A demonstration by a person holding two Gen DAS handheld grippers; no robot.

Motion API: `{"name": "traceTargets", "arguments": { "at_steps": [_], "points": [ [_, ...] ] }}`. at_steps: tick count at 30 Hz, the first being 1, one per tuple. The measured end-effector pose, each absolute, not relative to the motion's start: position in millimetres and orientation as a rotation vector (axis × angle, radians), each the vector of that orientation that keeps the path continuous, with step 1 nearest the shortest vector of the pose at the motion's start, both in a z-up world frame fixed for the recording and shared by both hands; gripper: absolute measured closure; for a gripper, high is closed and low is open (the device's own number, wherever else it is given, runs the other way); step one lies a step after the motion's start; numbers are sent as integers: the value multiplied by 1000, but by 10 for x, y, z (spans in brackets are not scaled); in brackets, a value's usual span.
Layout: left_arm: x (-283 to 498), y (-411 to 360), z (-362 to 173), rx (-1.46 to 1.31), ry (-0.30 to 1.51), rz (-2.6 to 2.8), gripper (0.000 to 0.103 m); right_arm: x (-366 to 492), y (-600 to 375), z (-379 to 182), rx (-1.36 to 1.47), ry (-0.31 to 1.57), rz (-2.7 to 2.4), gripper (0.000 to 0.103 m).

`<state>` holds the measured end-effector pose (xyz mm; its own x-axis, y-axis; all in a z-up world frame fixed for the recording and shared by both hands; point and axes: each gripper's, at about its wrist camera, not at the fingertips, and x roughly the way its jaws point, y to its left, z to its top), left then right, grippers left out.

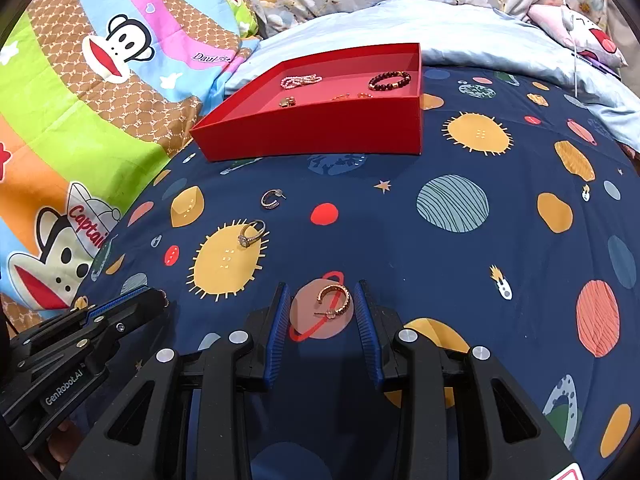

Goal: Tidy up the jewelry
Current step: 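Grasp a gold hoop earring with the left tool while the right grasps another hoop, then carry both earrings into the red tray and open both tools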

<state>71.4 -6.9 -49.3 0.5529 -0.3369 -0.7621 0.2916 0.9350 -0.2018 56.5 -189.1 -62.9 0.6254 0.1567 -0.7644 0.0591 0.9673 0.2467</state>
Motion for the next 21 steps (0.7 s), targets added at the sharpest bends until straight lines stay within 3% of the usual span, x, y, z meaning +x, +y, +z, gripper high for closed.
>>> {"name": "traceTargets", "arguments": {
  "at_steps": [6,11,21],
  "points": [
    [762,-43,-509,-66,913,-368,95,601,-1814,-629,198,905,27,73],
    [794,-38,-499,-59,911,-359,95,604,-1850,-637,199,908,6,87],
    [796,-26,-481,-58,910,-355,95,594,-1861,-634,217,907,2,87]
  ]
}}
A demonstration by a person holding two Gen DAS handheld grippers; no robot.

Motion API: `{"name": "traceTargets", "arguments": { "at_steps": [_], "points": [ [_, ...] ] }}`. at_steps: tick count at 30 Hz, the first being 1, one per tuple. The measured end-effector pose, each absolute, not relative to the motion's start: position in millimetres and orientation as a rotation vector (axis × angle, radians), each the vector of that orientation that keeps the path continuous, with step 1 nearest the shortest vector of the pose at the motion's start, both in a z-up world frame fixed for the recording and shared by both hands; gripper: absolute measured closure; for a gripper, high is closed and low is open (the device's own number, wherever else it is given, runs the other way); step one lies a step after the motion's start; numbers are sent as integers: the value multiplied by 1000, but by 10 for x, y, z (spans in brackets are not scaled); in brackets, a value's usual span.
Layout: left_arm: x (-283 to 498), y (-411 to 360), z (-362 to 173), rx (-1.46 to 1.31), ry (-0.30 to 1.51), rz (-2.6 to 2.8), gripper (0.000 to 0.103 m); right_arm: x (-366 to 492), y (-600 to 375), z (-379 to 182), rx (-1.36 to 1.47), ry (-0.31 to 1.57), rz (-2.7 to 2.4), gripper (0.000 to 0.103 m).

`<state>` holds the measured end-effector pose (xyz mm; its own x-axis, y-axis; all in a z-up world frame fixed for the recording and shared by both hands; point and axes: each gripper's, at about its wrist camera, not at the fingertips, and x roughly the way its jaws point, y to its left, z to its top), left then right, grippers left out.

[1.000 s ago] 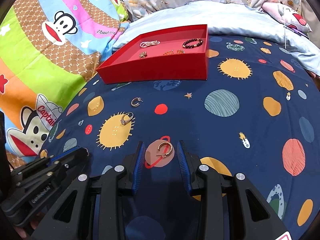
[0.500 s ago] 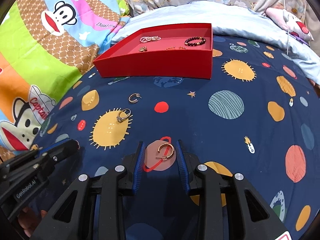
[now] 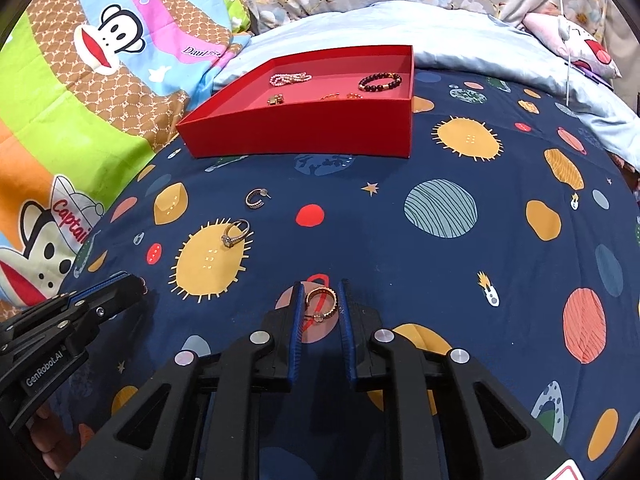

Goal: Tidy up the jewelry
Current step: 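Carry both earrings into the red tray and open both tools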

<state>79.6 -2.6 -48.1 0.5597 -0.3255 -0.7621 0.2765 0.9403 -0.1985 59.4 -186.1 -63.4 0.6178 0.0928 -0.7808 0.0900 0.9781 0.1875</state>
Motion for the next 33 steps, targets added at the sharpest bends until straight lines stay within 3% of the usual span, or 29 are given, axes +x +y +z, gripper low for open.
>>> {"name": "traceTargets", "arguments": {
  "at_steps": [14,33],
  "points": [
    [1073,-78,-153,-47,812,-346,95,720,-2171,-146,267,803,13,87],
    [2357,-498,374,-44,711,-369,95,2060,-2549,337,302,719,67,87]
  ]
}}
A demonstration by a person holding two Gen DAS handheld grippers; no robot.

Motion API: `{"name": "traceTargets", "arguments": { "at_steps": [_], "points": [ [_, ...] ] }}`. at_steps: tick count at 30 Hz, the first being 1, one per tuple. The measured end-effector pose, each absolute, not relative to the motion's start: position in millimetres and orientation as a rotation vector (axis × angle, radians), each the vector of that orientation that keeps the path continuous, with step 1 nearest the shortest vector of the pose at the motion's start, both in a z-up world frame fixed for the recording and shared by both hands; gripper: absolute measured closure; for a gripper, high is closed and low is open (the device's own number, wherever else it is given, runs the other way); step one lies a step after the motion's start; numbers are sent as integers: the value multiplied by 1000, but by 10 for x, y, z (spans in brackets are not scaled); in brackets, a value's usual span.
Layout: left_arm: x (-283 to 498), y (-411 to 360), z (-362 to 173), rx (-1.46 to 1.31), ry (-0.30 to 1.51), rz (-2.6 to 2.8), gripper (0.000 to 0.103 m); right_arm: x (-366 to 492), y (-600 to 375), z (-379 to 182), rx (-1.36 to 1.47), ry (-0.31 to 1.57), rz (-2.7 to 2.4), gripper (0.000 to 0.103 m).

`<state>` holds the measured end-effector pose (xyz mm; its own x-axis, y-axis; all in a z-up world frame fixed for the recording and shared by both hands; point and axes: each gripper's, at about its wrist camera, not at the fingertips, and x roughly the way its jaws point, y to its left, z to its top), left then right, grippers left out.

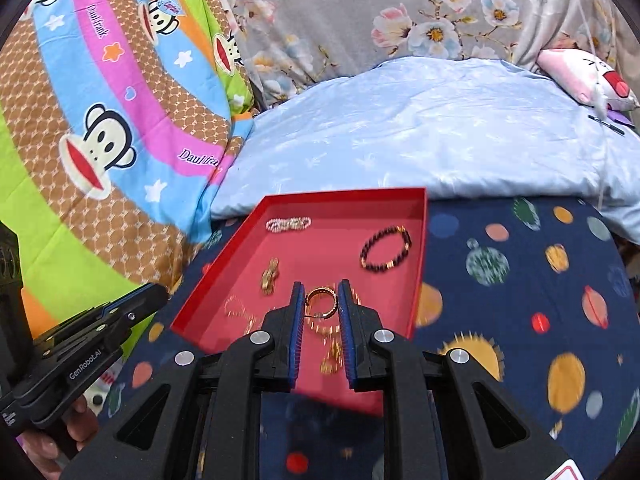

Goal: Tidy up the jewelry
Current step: 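Carry both earrings into the red tray and open both tools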

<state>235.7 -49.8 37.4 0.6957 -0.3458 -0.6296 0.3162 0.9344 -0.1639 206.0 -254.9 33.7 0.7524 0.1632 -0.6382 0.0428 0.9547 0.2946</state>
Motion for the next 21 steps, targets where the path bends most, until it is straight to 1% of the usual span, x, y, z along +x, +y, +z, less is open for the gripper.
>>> {"name": "traceTargets", "arguments": {
  "at_steps": [10,21],
  "points": [
    [3014,-736,270,-26,738,-345,95,2573,-2634,91,293,763,61,87],
    [3257,-834,89,-20,767,-314,95,2805,-2670,-173,275,805,50,86]
  ]
}}
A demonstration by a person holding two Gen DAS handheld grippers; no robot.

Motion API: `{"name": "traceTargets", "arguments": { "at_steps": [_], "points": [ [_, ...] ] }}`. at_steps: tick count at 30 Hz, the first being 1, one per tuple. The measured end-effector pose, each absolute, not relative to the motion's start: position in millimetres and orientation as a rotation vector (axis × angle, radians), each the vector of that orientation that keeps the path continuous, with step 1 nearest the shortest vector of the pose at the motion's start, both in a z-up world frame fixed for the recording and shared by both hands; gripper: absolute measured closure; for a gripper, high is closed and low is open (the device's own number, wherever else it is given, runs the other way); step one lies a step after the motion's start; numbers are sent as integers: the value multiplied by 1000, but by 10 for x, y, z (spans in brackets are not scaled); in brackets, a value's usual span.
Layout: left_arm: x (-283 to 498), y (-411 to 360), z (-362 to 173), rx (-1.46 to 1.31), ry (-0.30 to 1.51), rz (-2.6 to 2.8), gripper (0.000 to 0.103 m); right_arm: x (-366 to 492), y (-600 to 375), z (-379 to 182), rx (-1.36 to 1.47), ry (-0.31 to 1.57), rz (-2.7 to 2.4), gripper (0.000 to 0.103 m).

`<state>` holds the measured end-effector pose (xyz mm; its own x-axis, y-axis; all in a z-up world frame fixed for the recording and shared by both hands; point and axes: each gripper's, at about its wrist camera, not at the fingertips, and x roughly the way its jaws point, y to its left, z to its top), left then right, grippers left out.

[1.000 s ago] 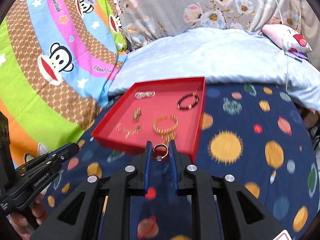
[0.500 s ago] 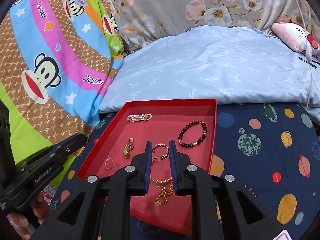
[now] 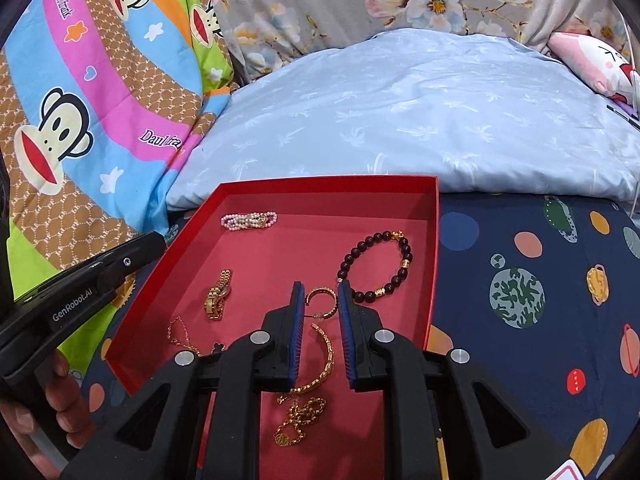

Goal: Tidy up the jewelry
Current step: 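Carry both earrings into the red tray and open both tools, then move the left tool onto the silver ring on the sheet and close it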

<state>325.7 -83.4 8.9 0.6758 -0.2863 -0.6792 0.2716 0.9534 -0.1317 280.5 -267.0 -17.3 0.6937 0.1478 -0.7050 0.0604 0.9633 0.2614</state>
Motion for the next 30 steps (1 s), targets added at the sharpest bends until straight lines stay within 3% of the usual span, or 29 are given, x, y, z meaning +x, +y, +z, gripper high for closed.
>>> {"name": "traceTargets", "arguments": {
  "at_steps": [1,4,13,30],
  "points": [
    [3263,-827,80,-28,767,-309,94,2806,-2664,-175,271,801,46,84],
    [3257,-802,64,-35,761,-285,75,2783,-2685,-167,274,779,28,72],
    [2975,-649,83,-21,744,-283,74,2528,-2740,-86,343,757,33,72],
    [1992,-159,-60,-52,797,-280,60,1458,-2452,-90,317,751,40,69]
  ]
}}
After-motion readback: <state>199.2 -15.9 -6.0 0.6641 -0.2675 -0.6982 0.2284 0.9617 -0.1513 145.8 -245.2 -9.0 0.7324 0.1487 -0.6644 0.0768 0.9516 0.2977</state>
